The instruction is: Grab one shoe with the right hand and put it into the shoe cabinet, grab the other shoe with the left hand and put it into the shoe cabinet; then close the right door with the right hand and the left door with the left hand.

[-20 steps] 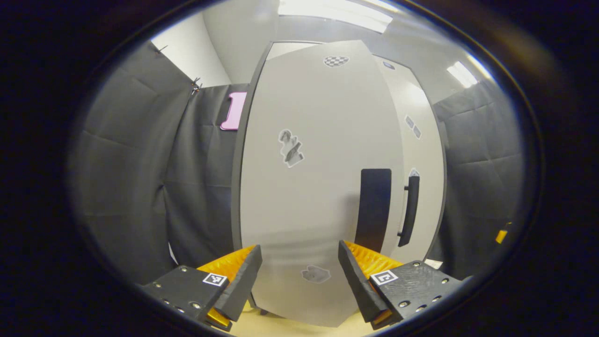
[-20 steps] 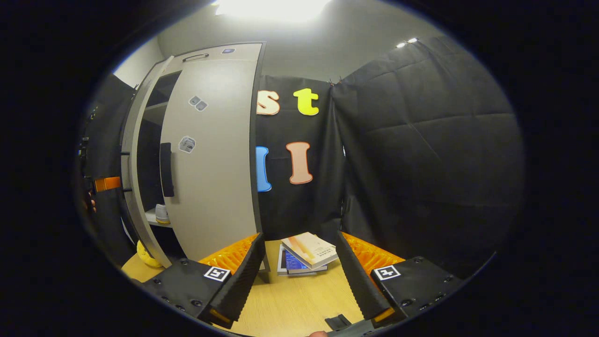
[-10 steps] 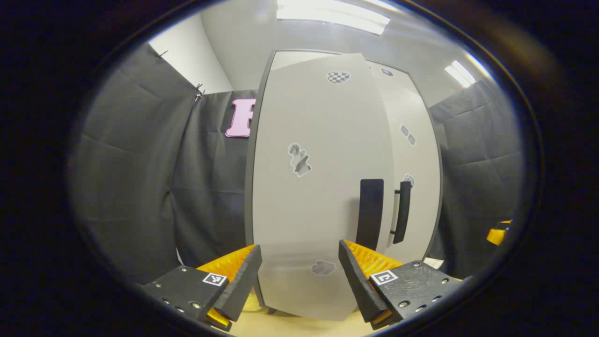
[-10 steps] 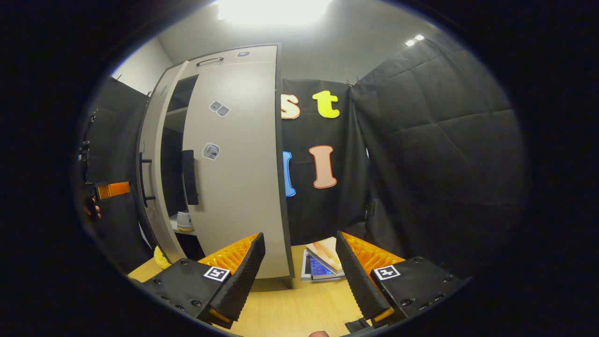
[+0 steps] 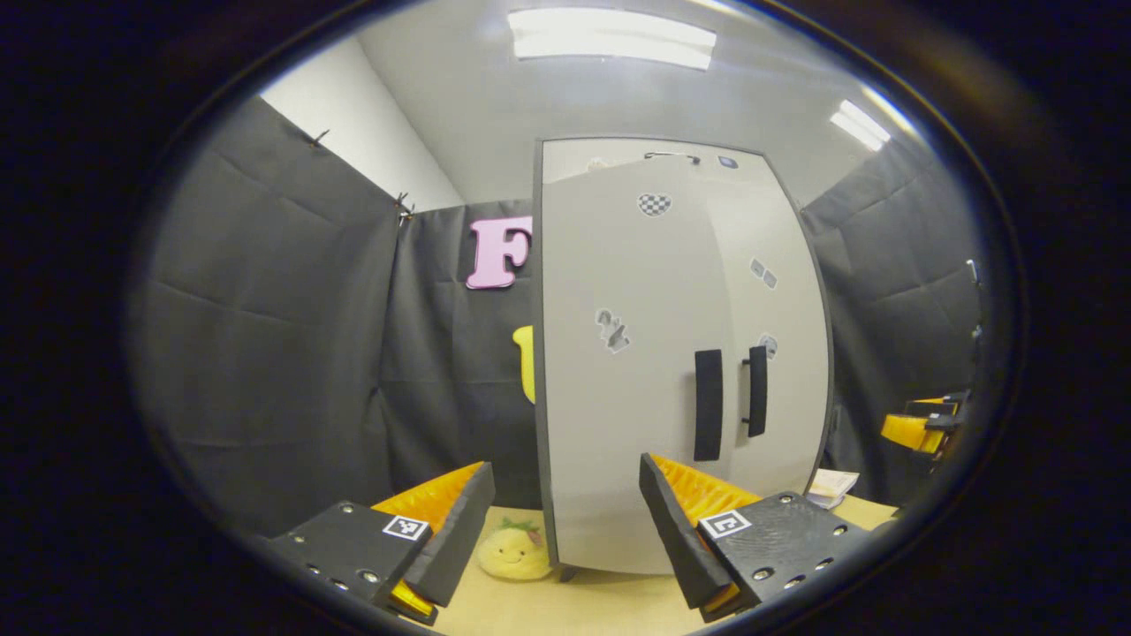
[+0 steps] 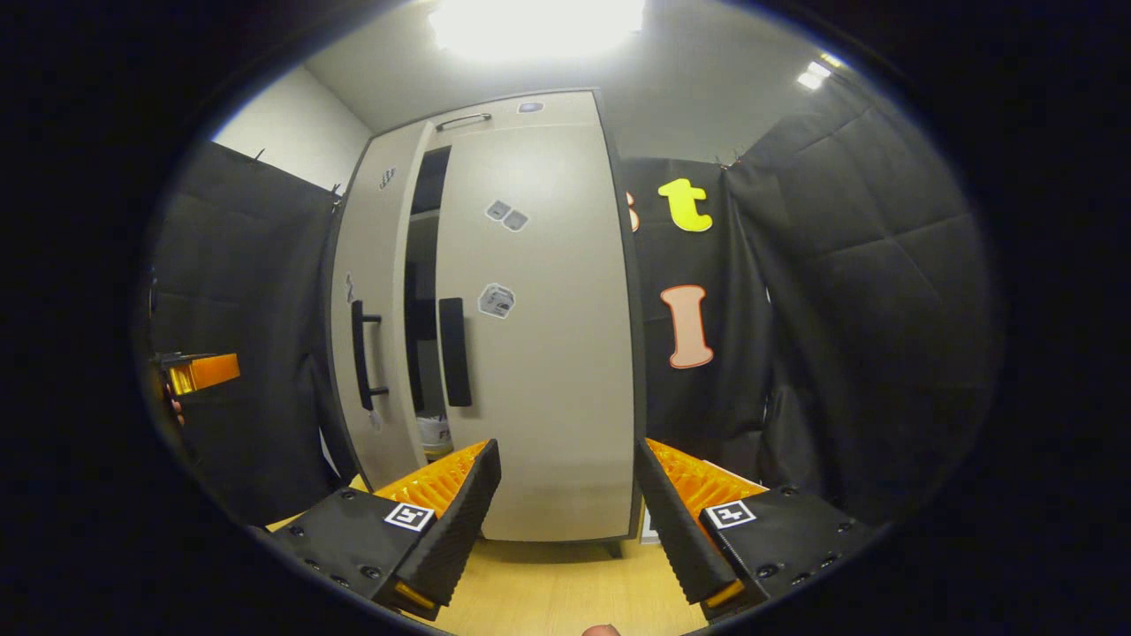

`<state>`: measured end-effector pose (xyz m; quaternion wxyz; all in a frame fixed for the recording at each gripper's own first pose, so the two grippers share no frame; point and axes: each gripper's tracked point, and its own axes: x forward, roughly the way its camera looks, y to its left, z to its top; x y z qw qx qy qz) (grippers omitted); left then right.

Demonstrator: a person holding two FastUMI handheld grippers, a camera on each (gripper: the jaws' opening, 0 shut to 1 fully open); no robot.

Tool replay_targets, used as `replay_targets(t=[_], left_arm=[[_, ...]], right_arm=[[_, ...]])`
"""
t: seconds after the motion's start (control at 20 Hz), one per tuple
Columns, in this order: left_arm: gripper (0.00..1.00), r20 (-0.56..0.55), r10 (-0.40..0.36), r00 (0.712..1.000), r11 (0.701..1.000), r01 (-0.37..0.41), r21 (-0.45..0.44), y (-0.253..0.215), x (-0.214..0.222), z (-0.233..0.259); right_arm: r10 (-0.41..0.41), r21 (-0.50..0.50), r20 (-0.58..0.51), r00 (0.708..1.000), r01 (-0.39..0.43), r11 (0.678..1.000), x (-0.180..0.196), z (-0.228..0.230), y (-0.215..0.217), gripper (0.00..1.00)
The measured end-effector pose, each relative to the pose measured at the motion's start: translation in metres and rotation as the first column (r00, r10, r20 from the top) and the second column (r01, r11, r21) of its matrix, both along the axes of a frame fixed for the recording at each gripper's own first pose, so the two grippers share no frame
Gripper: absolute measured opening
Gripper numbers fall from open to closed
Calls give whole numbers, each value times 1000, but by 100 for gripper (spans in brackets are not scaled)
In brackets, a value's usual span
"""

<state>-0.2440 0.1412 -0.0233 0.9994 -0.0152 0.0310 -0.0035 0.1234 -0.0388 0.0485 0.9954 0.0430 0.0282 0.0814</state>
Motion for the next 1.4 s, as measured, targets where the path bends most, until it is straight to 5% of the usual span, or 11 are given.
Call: replay_targets(t=[0.45,1.4], left_arm=[[94,-106,40,994,998,-44,-40,6,-56,-63],[95,-69,83,994,996,-84,-13,19,-72,-56]], right_arm=[[90,-6,24,996,-90,996,-17,-1,46,95],[112,1,58,992,-112,994,-20,11,60,95]])
